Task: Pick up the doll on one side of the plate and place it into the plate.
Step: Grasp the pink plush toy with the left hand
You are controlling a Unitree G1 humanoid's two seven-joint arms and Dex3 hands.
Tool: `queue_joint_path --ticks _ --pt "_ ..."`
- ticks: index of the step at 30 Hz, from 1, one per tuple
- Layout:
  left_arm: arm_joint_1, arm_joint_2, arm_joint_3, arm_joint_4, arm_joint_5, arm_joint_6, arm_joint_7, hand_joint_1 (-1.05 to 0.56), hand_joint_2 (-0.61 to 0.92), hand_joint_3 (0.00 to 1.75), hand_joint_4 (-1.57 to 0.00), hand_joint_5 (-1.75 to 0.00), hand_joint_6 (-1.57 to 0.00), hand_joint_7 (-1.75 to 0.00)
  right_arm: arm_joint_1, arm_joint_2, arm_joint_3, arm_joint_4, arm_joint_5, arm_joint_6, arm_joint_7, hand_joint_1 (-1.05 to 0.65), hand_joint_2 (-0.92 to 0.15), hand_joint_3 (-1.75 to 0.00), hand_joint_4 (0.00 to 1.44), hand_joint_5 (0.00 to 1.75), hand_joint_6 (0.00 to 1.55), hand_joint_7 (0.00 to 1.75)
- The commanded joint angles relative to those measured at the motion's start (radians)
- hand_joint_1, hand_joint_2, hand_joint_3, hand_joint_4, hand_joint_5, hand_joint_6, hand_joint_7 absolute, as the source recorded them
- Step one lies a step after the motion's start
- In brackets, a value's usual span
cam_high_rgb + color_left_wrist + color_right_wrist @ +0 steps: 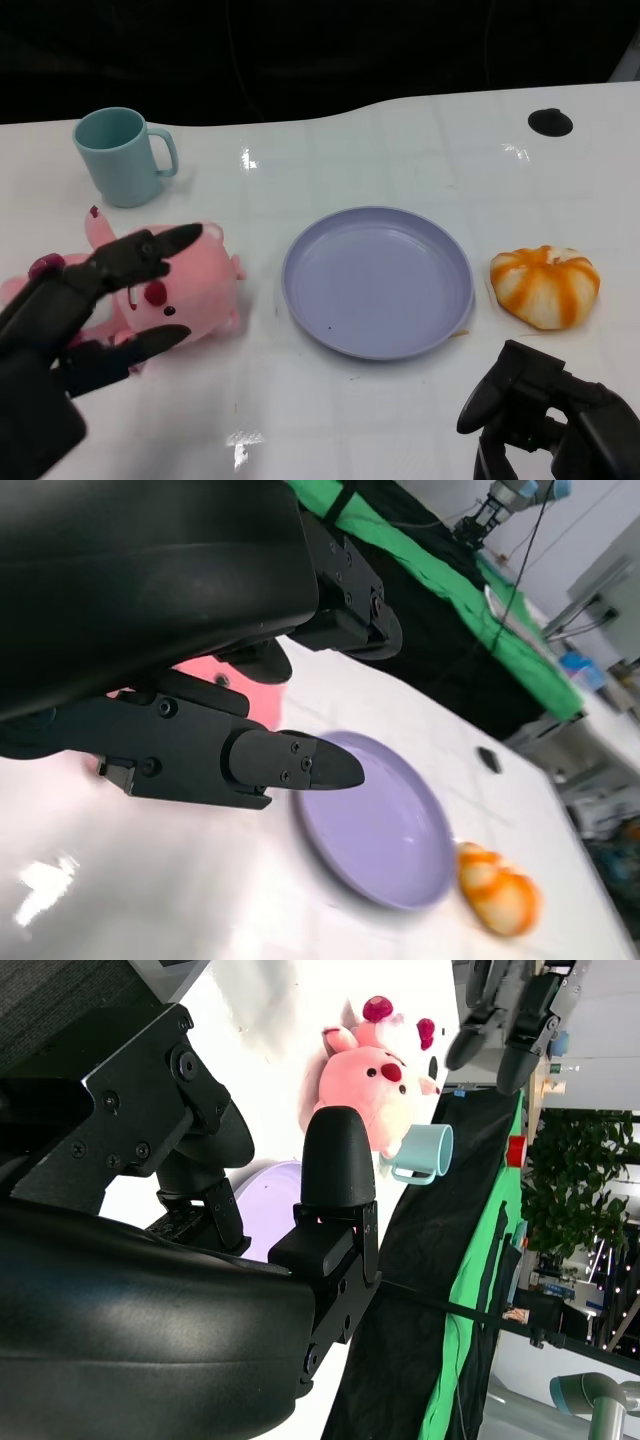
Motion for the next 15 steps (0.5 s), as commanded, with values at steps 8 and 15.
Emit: queue_joint_path --ticks 8,15 --pt "-0.065 0.125 -0.015 -0.019 0.328 0.027 0.018 -0.65 0.92 0.03 0.00 -0.40 -0.21 -0.01 0.001 -0.002 -0.004 -0.006 0.004 -0.001 -0.005 0.10 -0.43 -1.38 0.73 1.75 0.59 1.56" --pt "-0.125 0.177 -0.066 0.029 0.530 0.045 0.008 -0.68 0.90 0.01 -0.04 -0.40 -0.25 -0.02 0.004 -0.002 -0.006 -0.009 0.007 -0.001 -0.005 0.10 -0.43 -1.37 0.72 1.75 0.59 1.56"
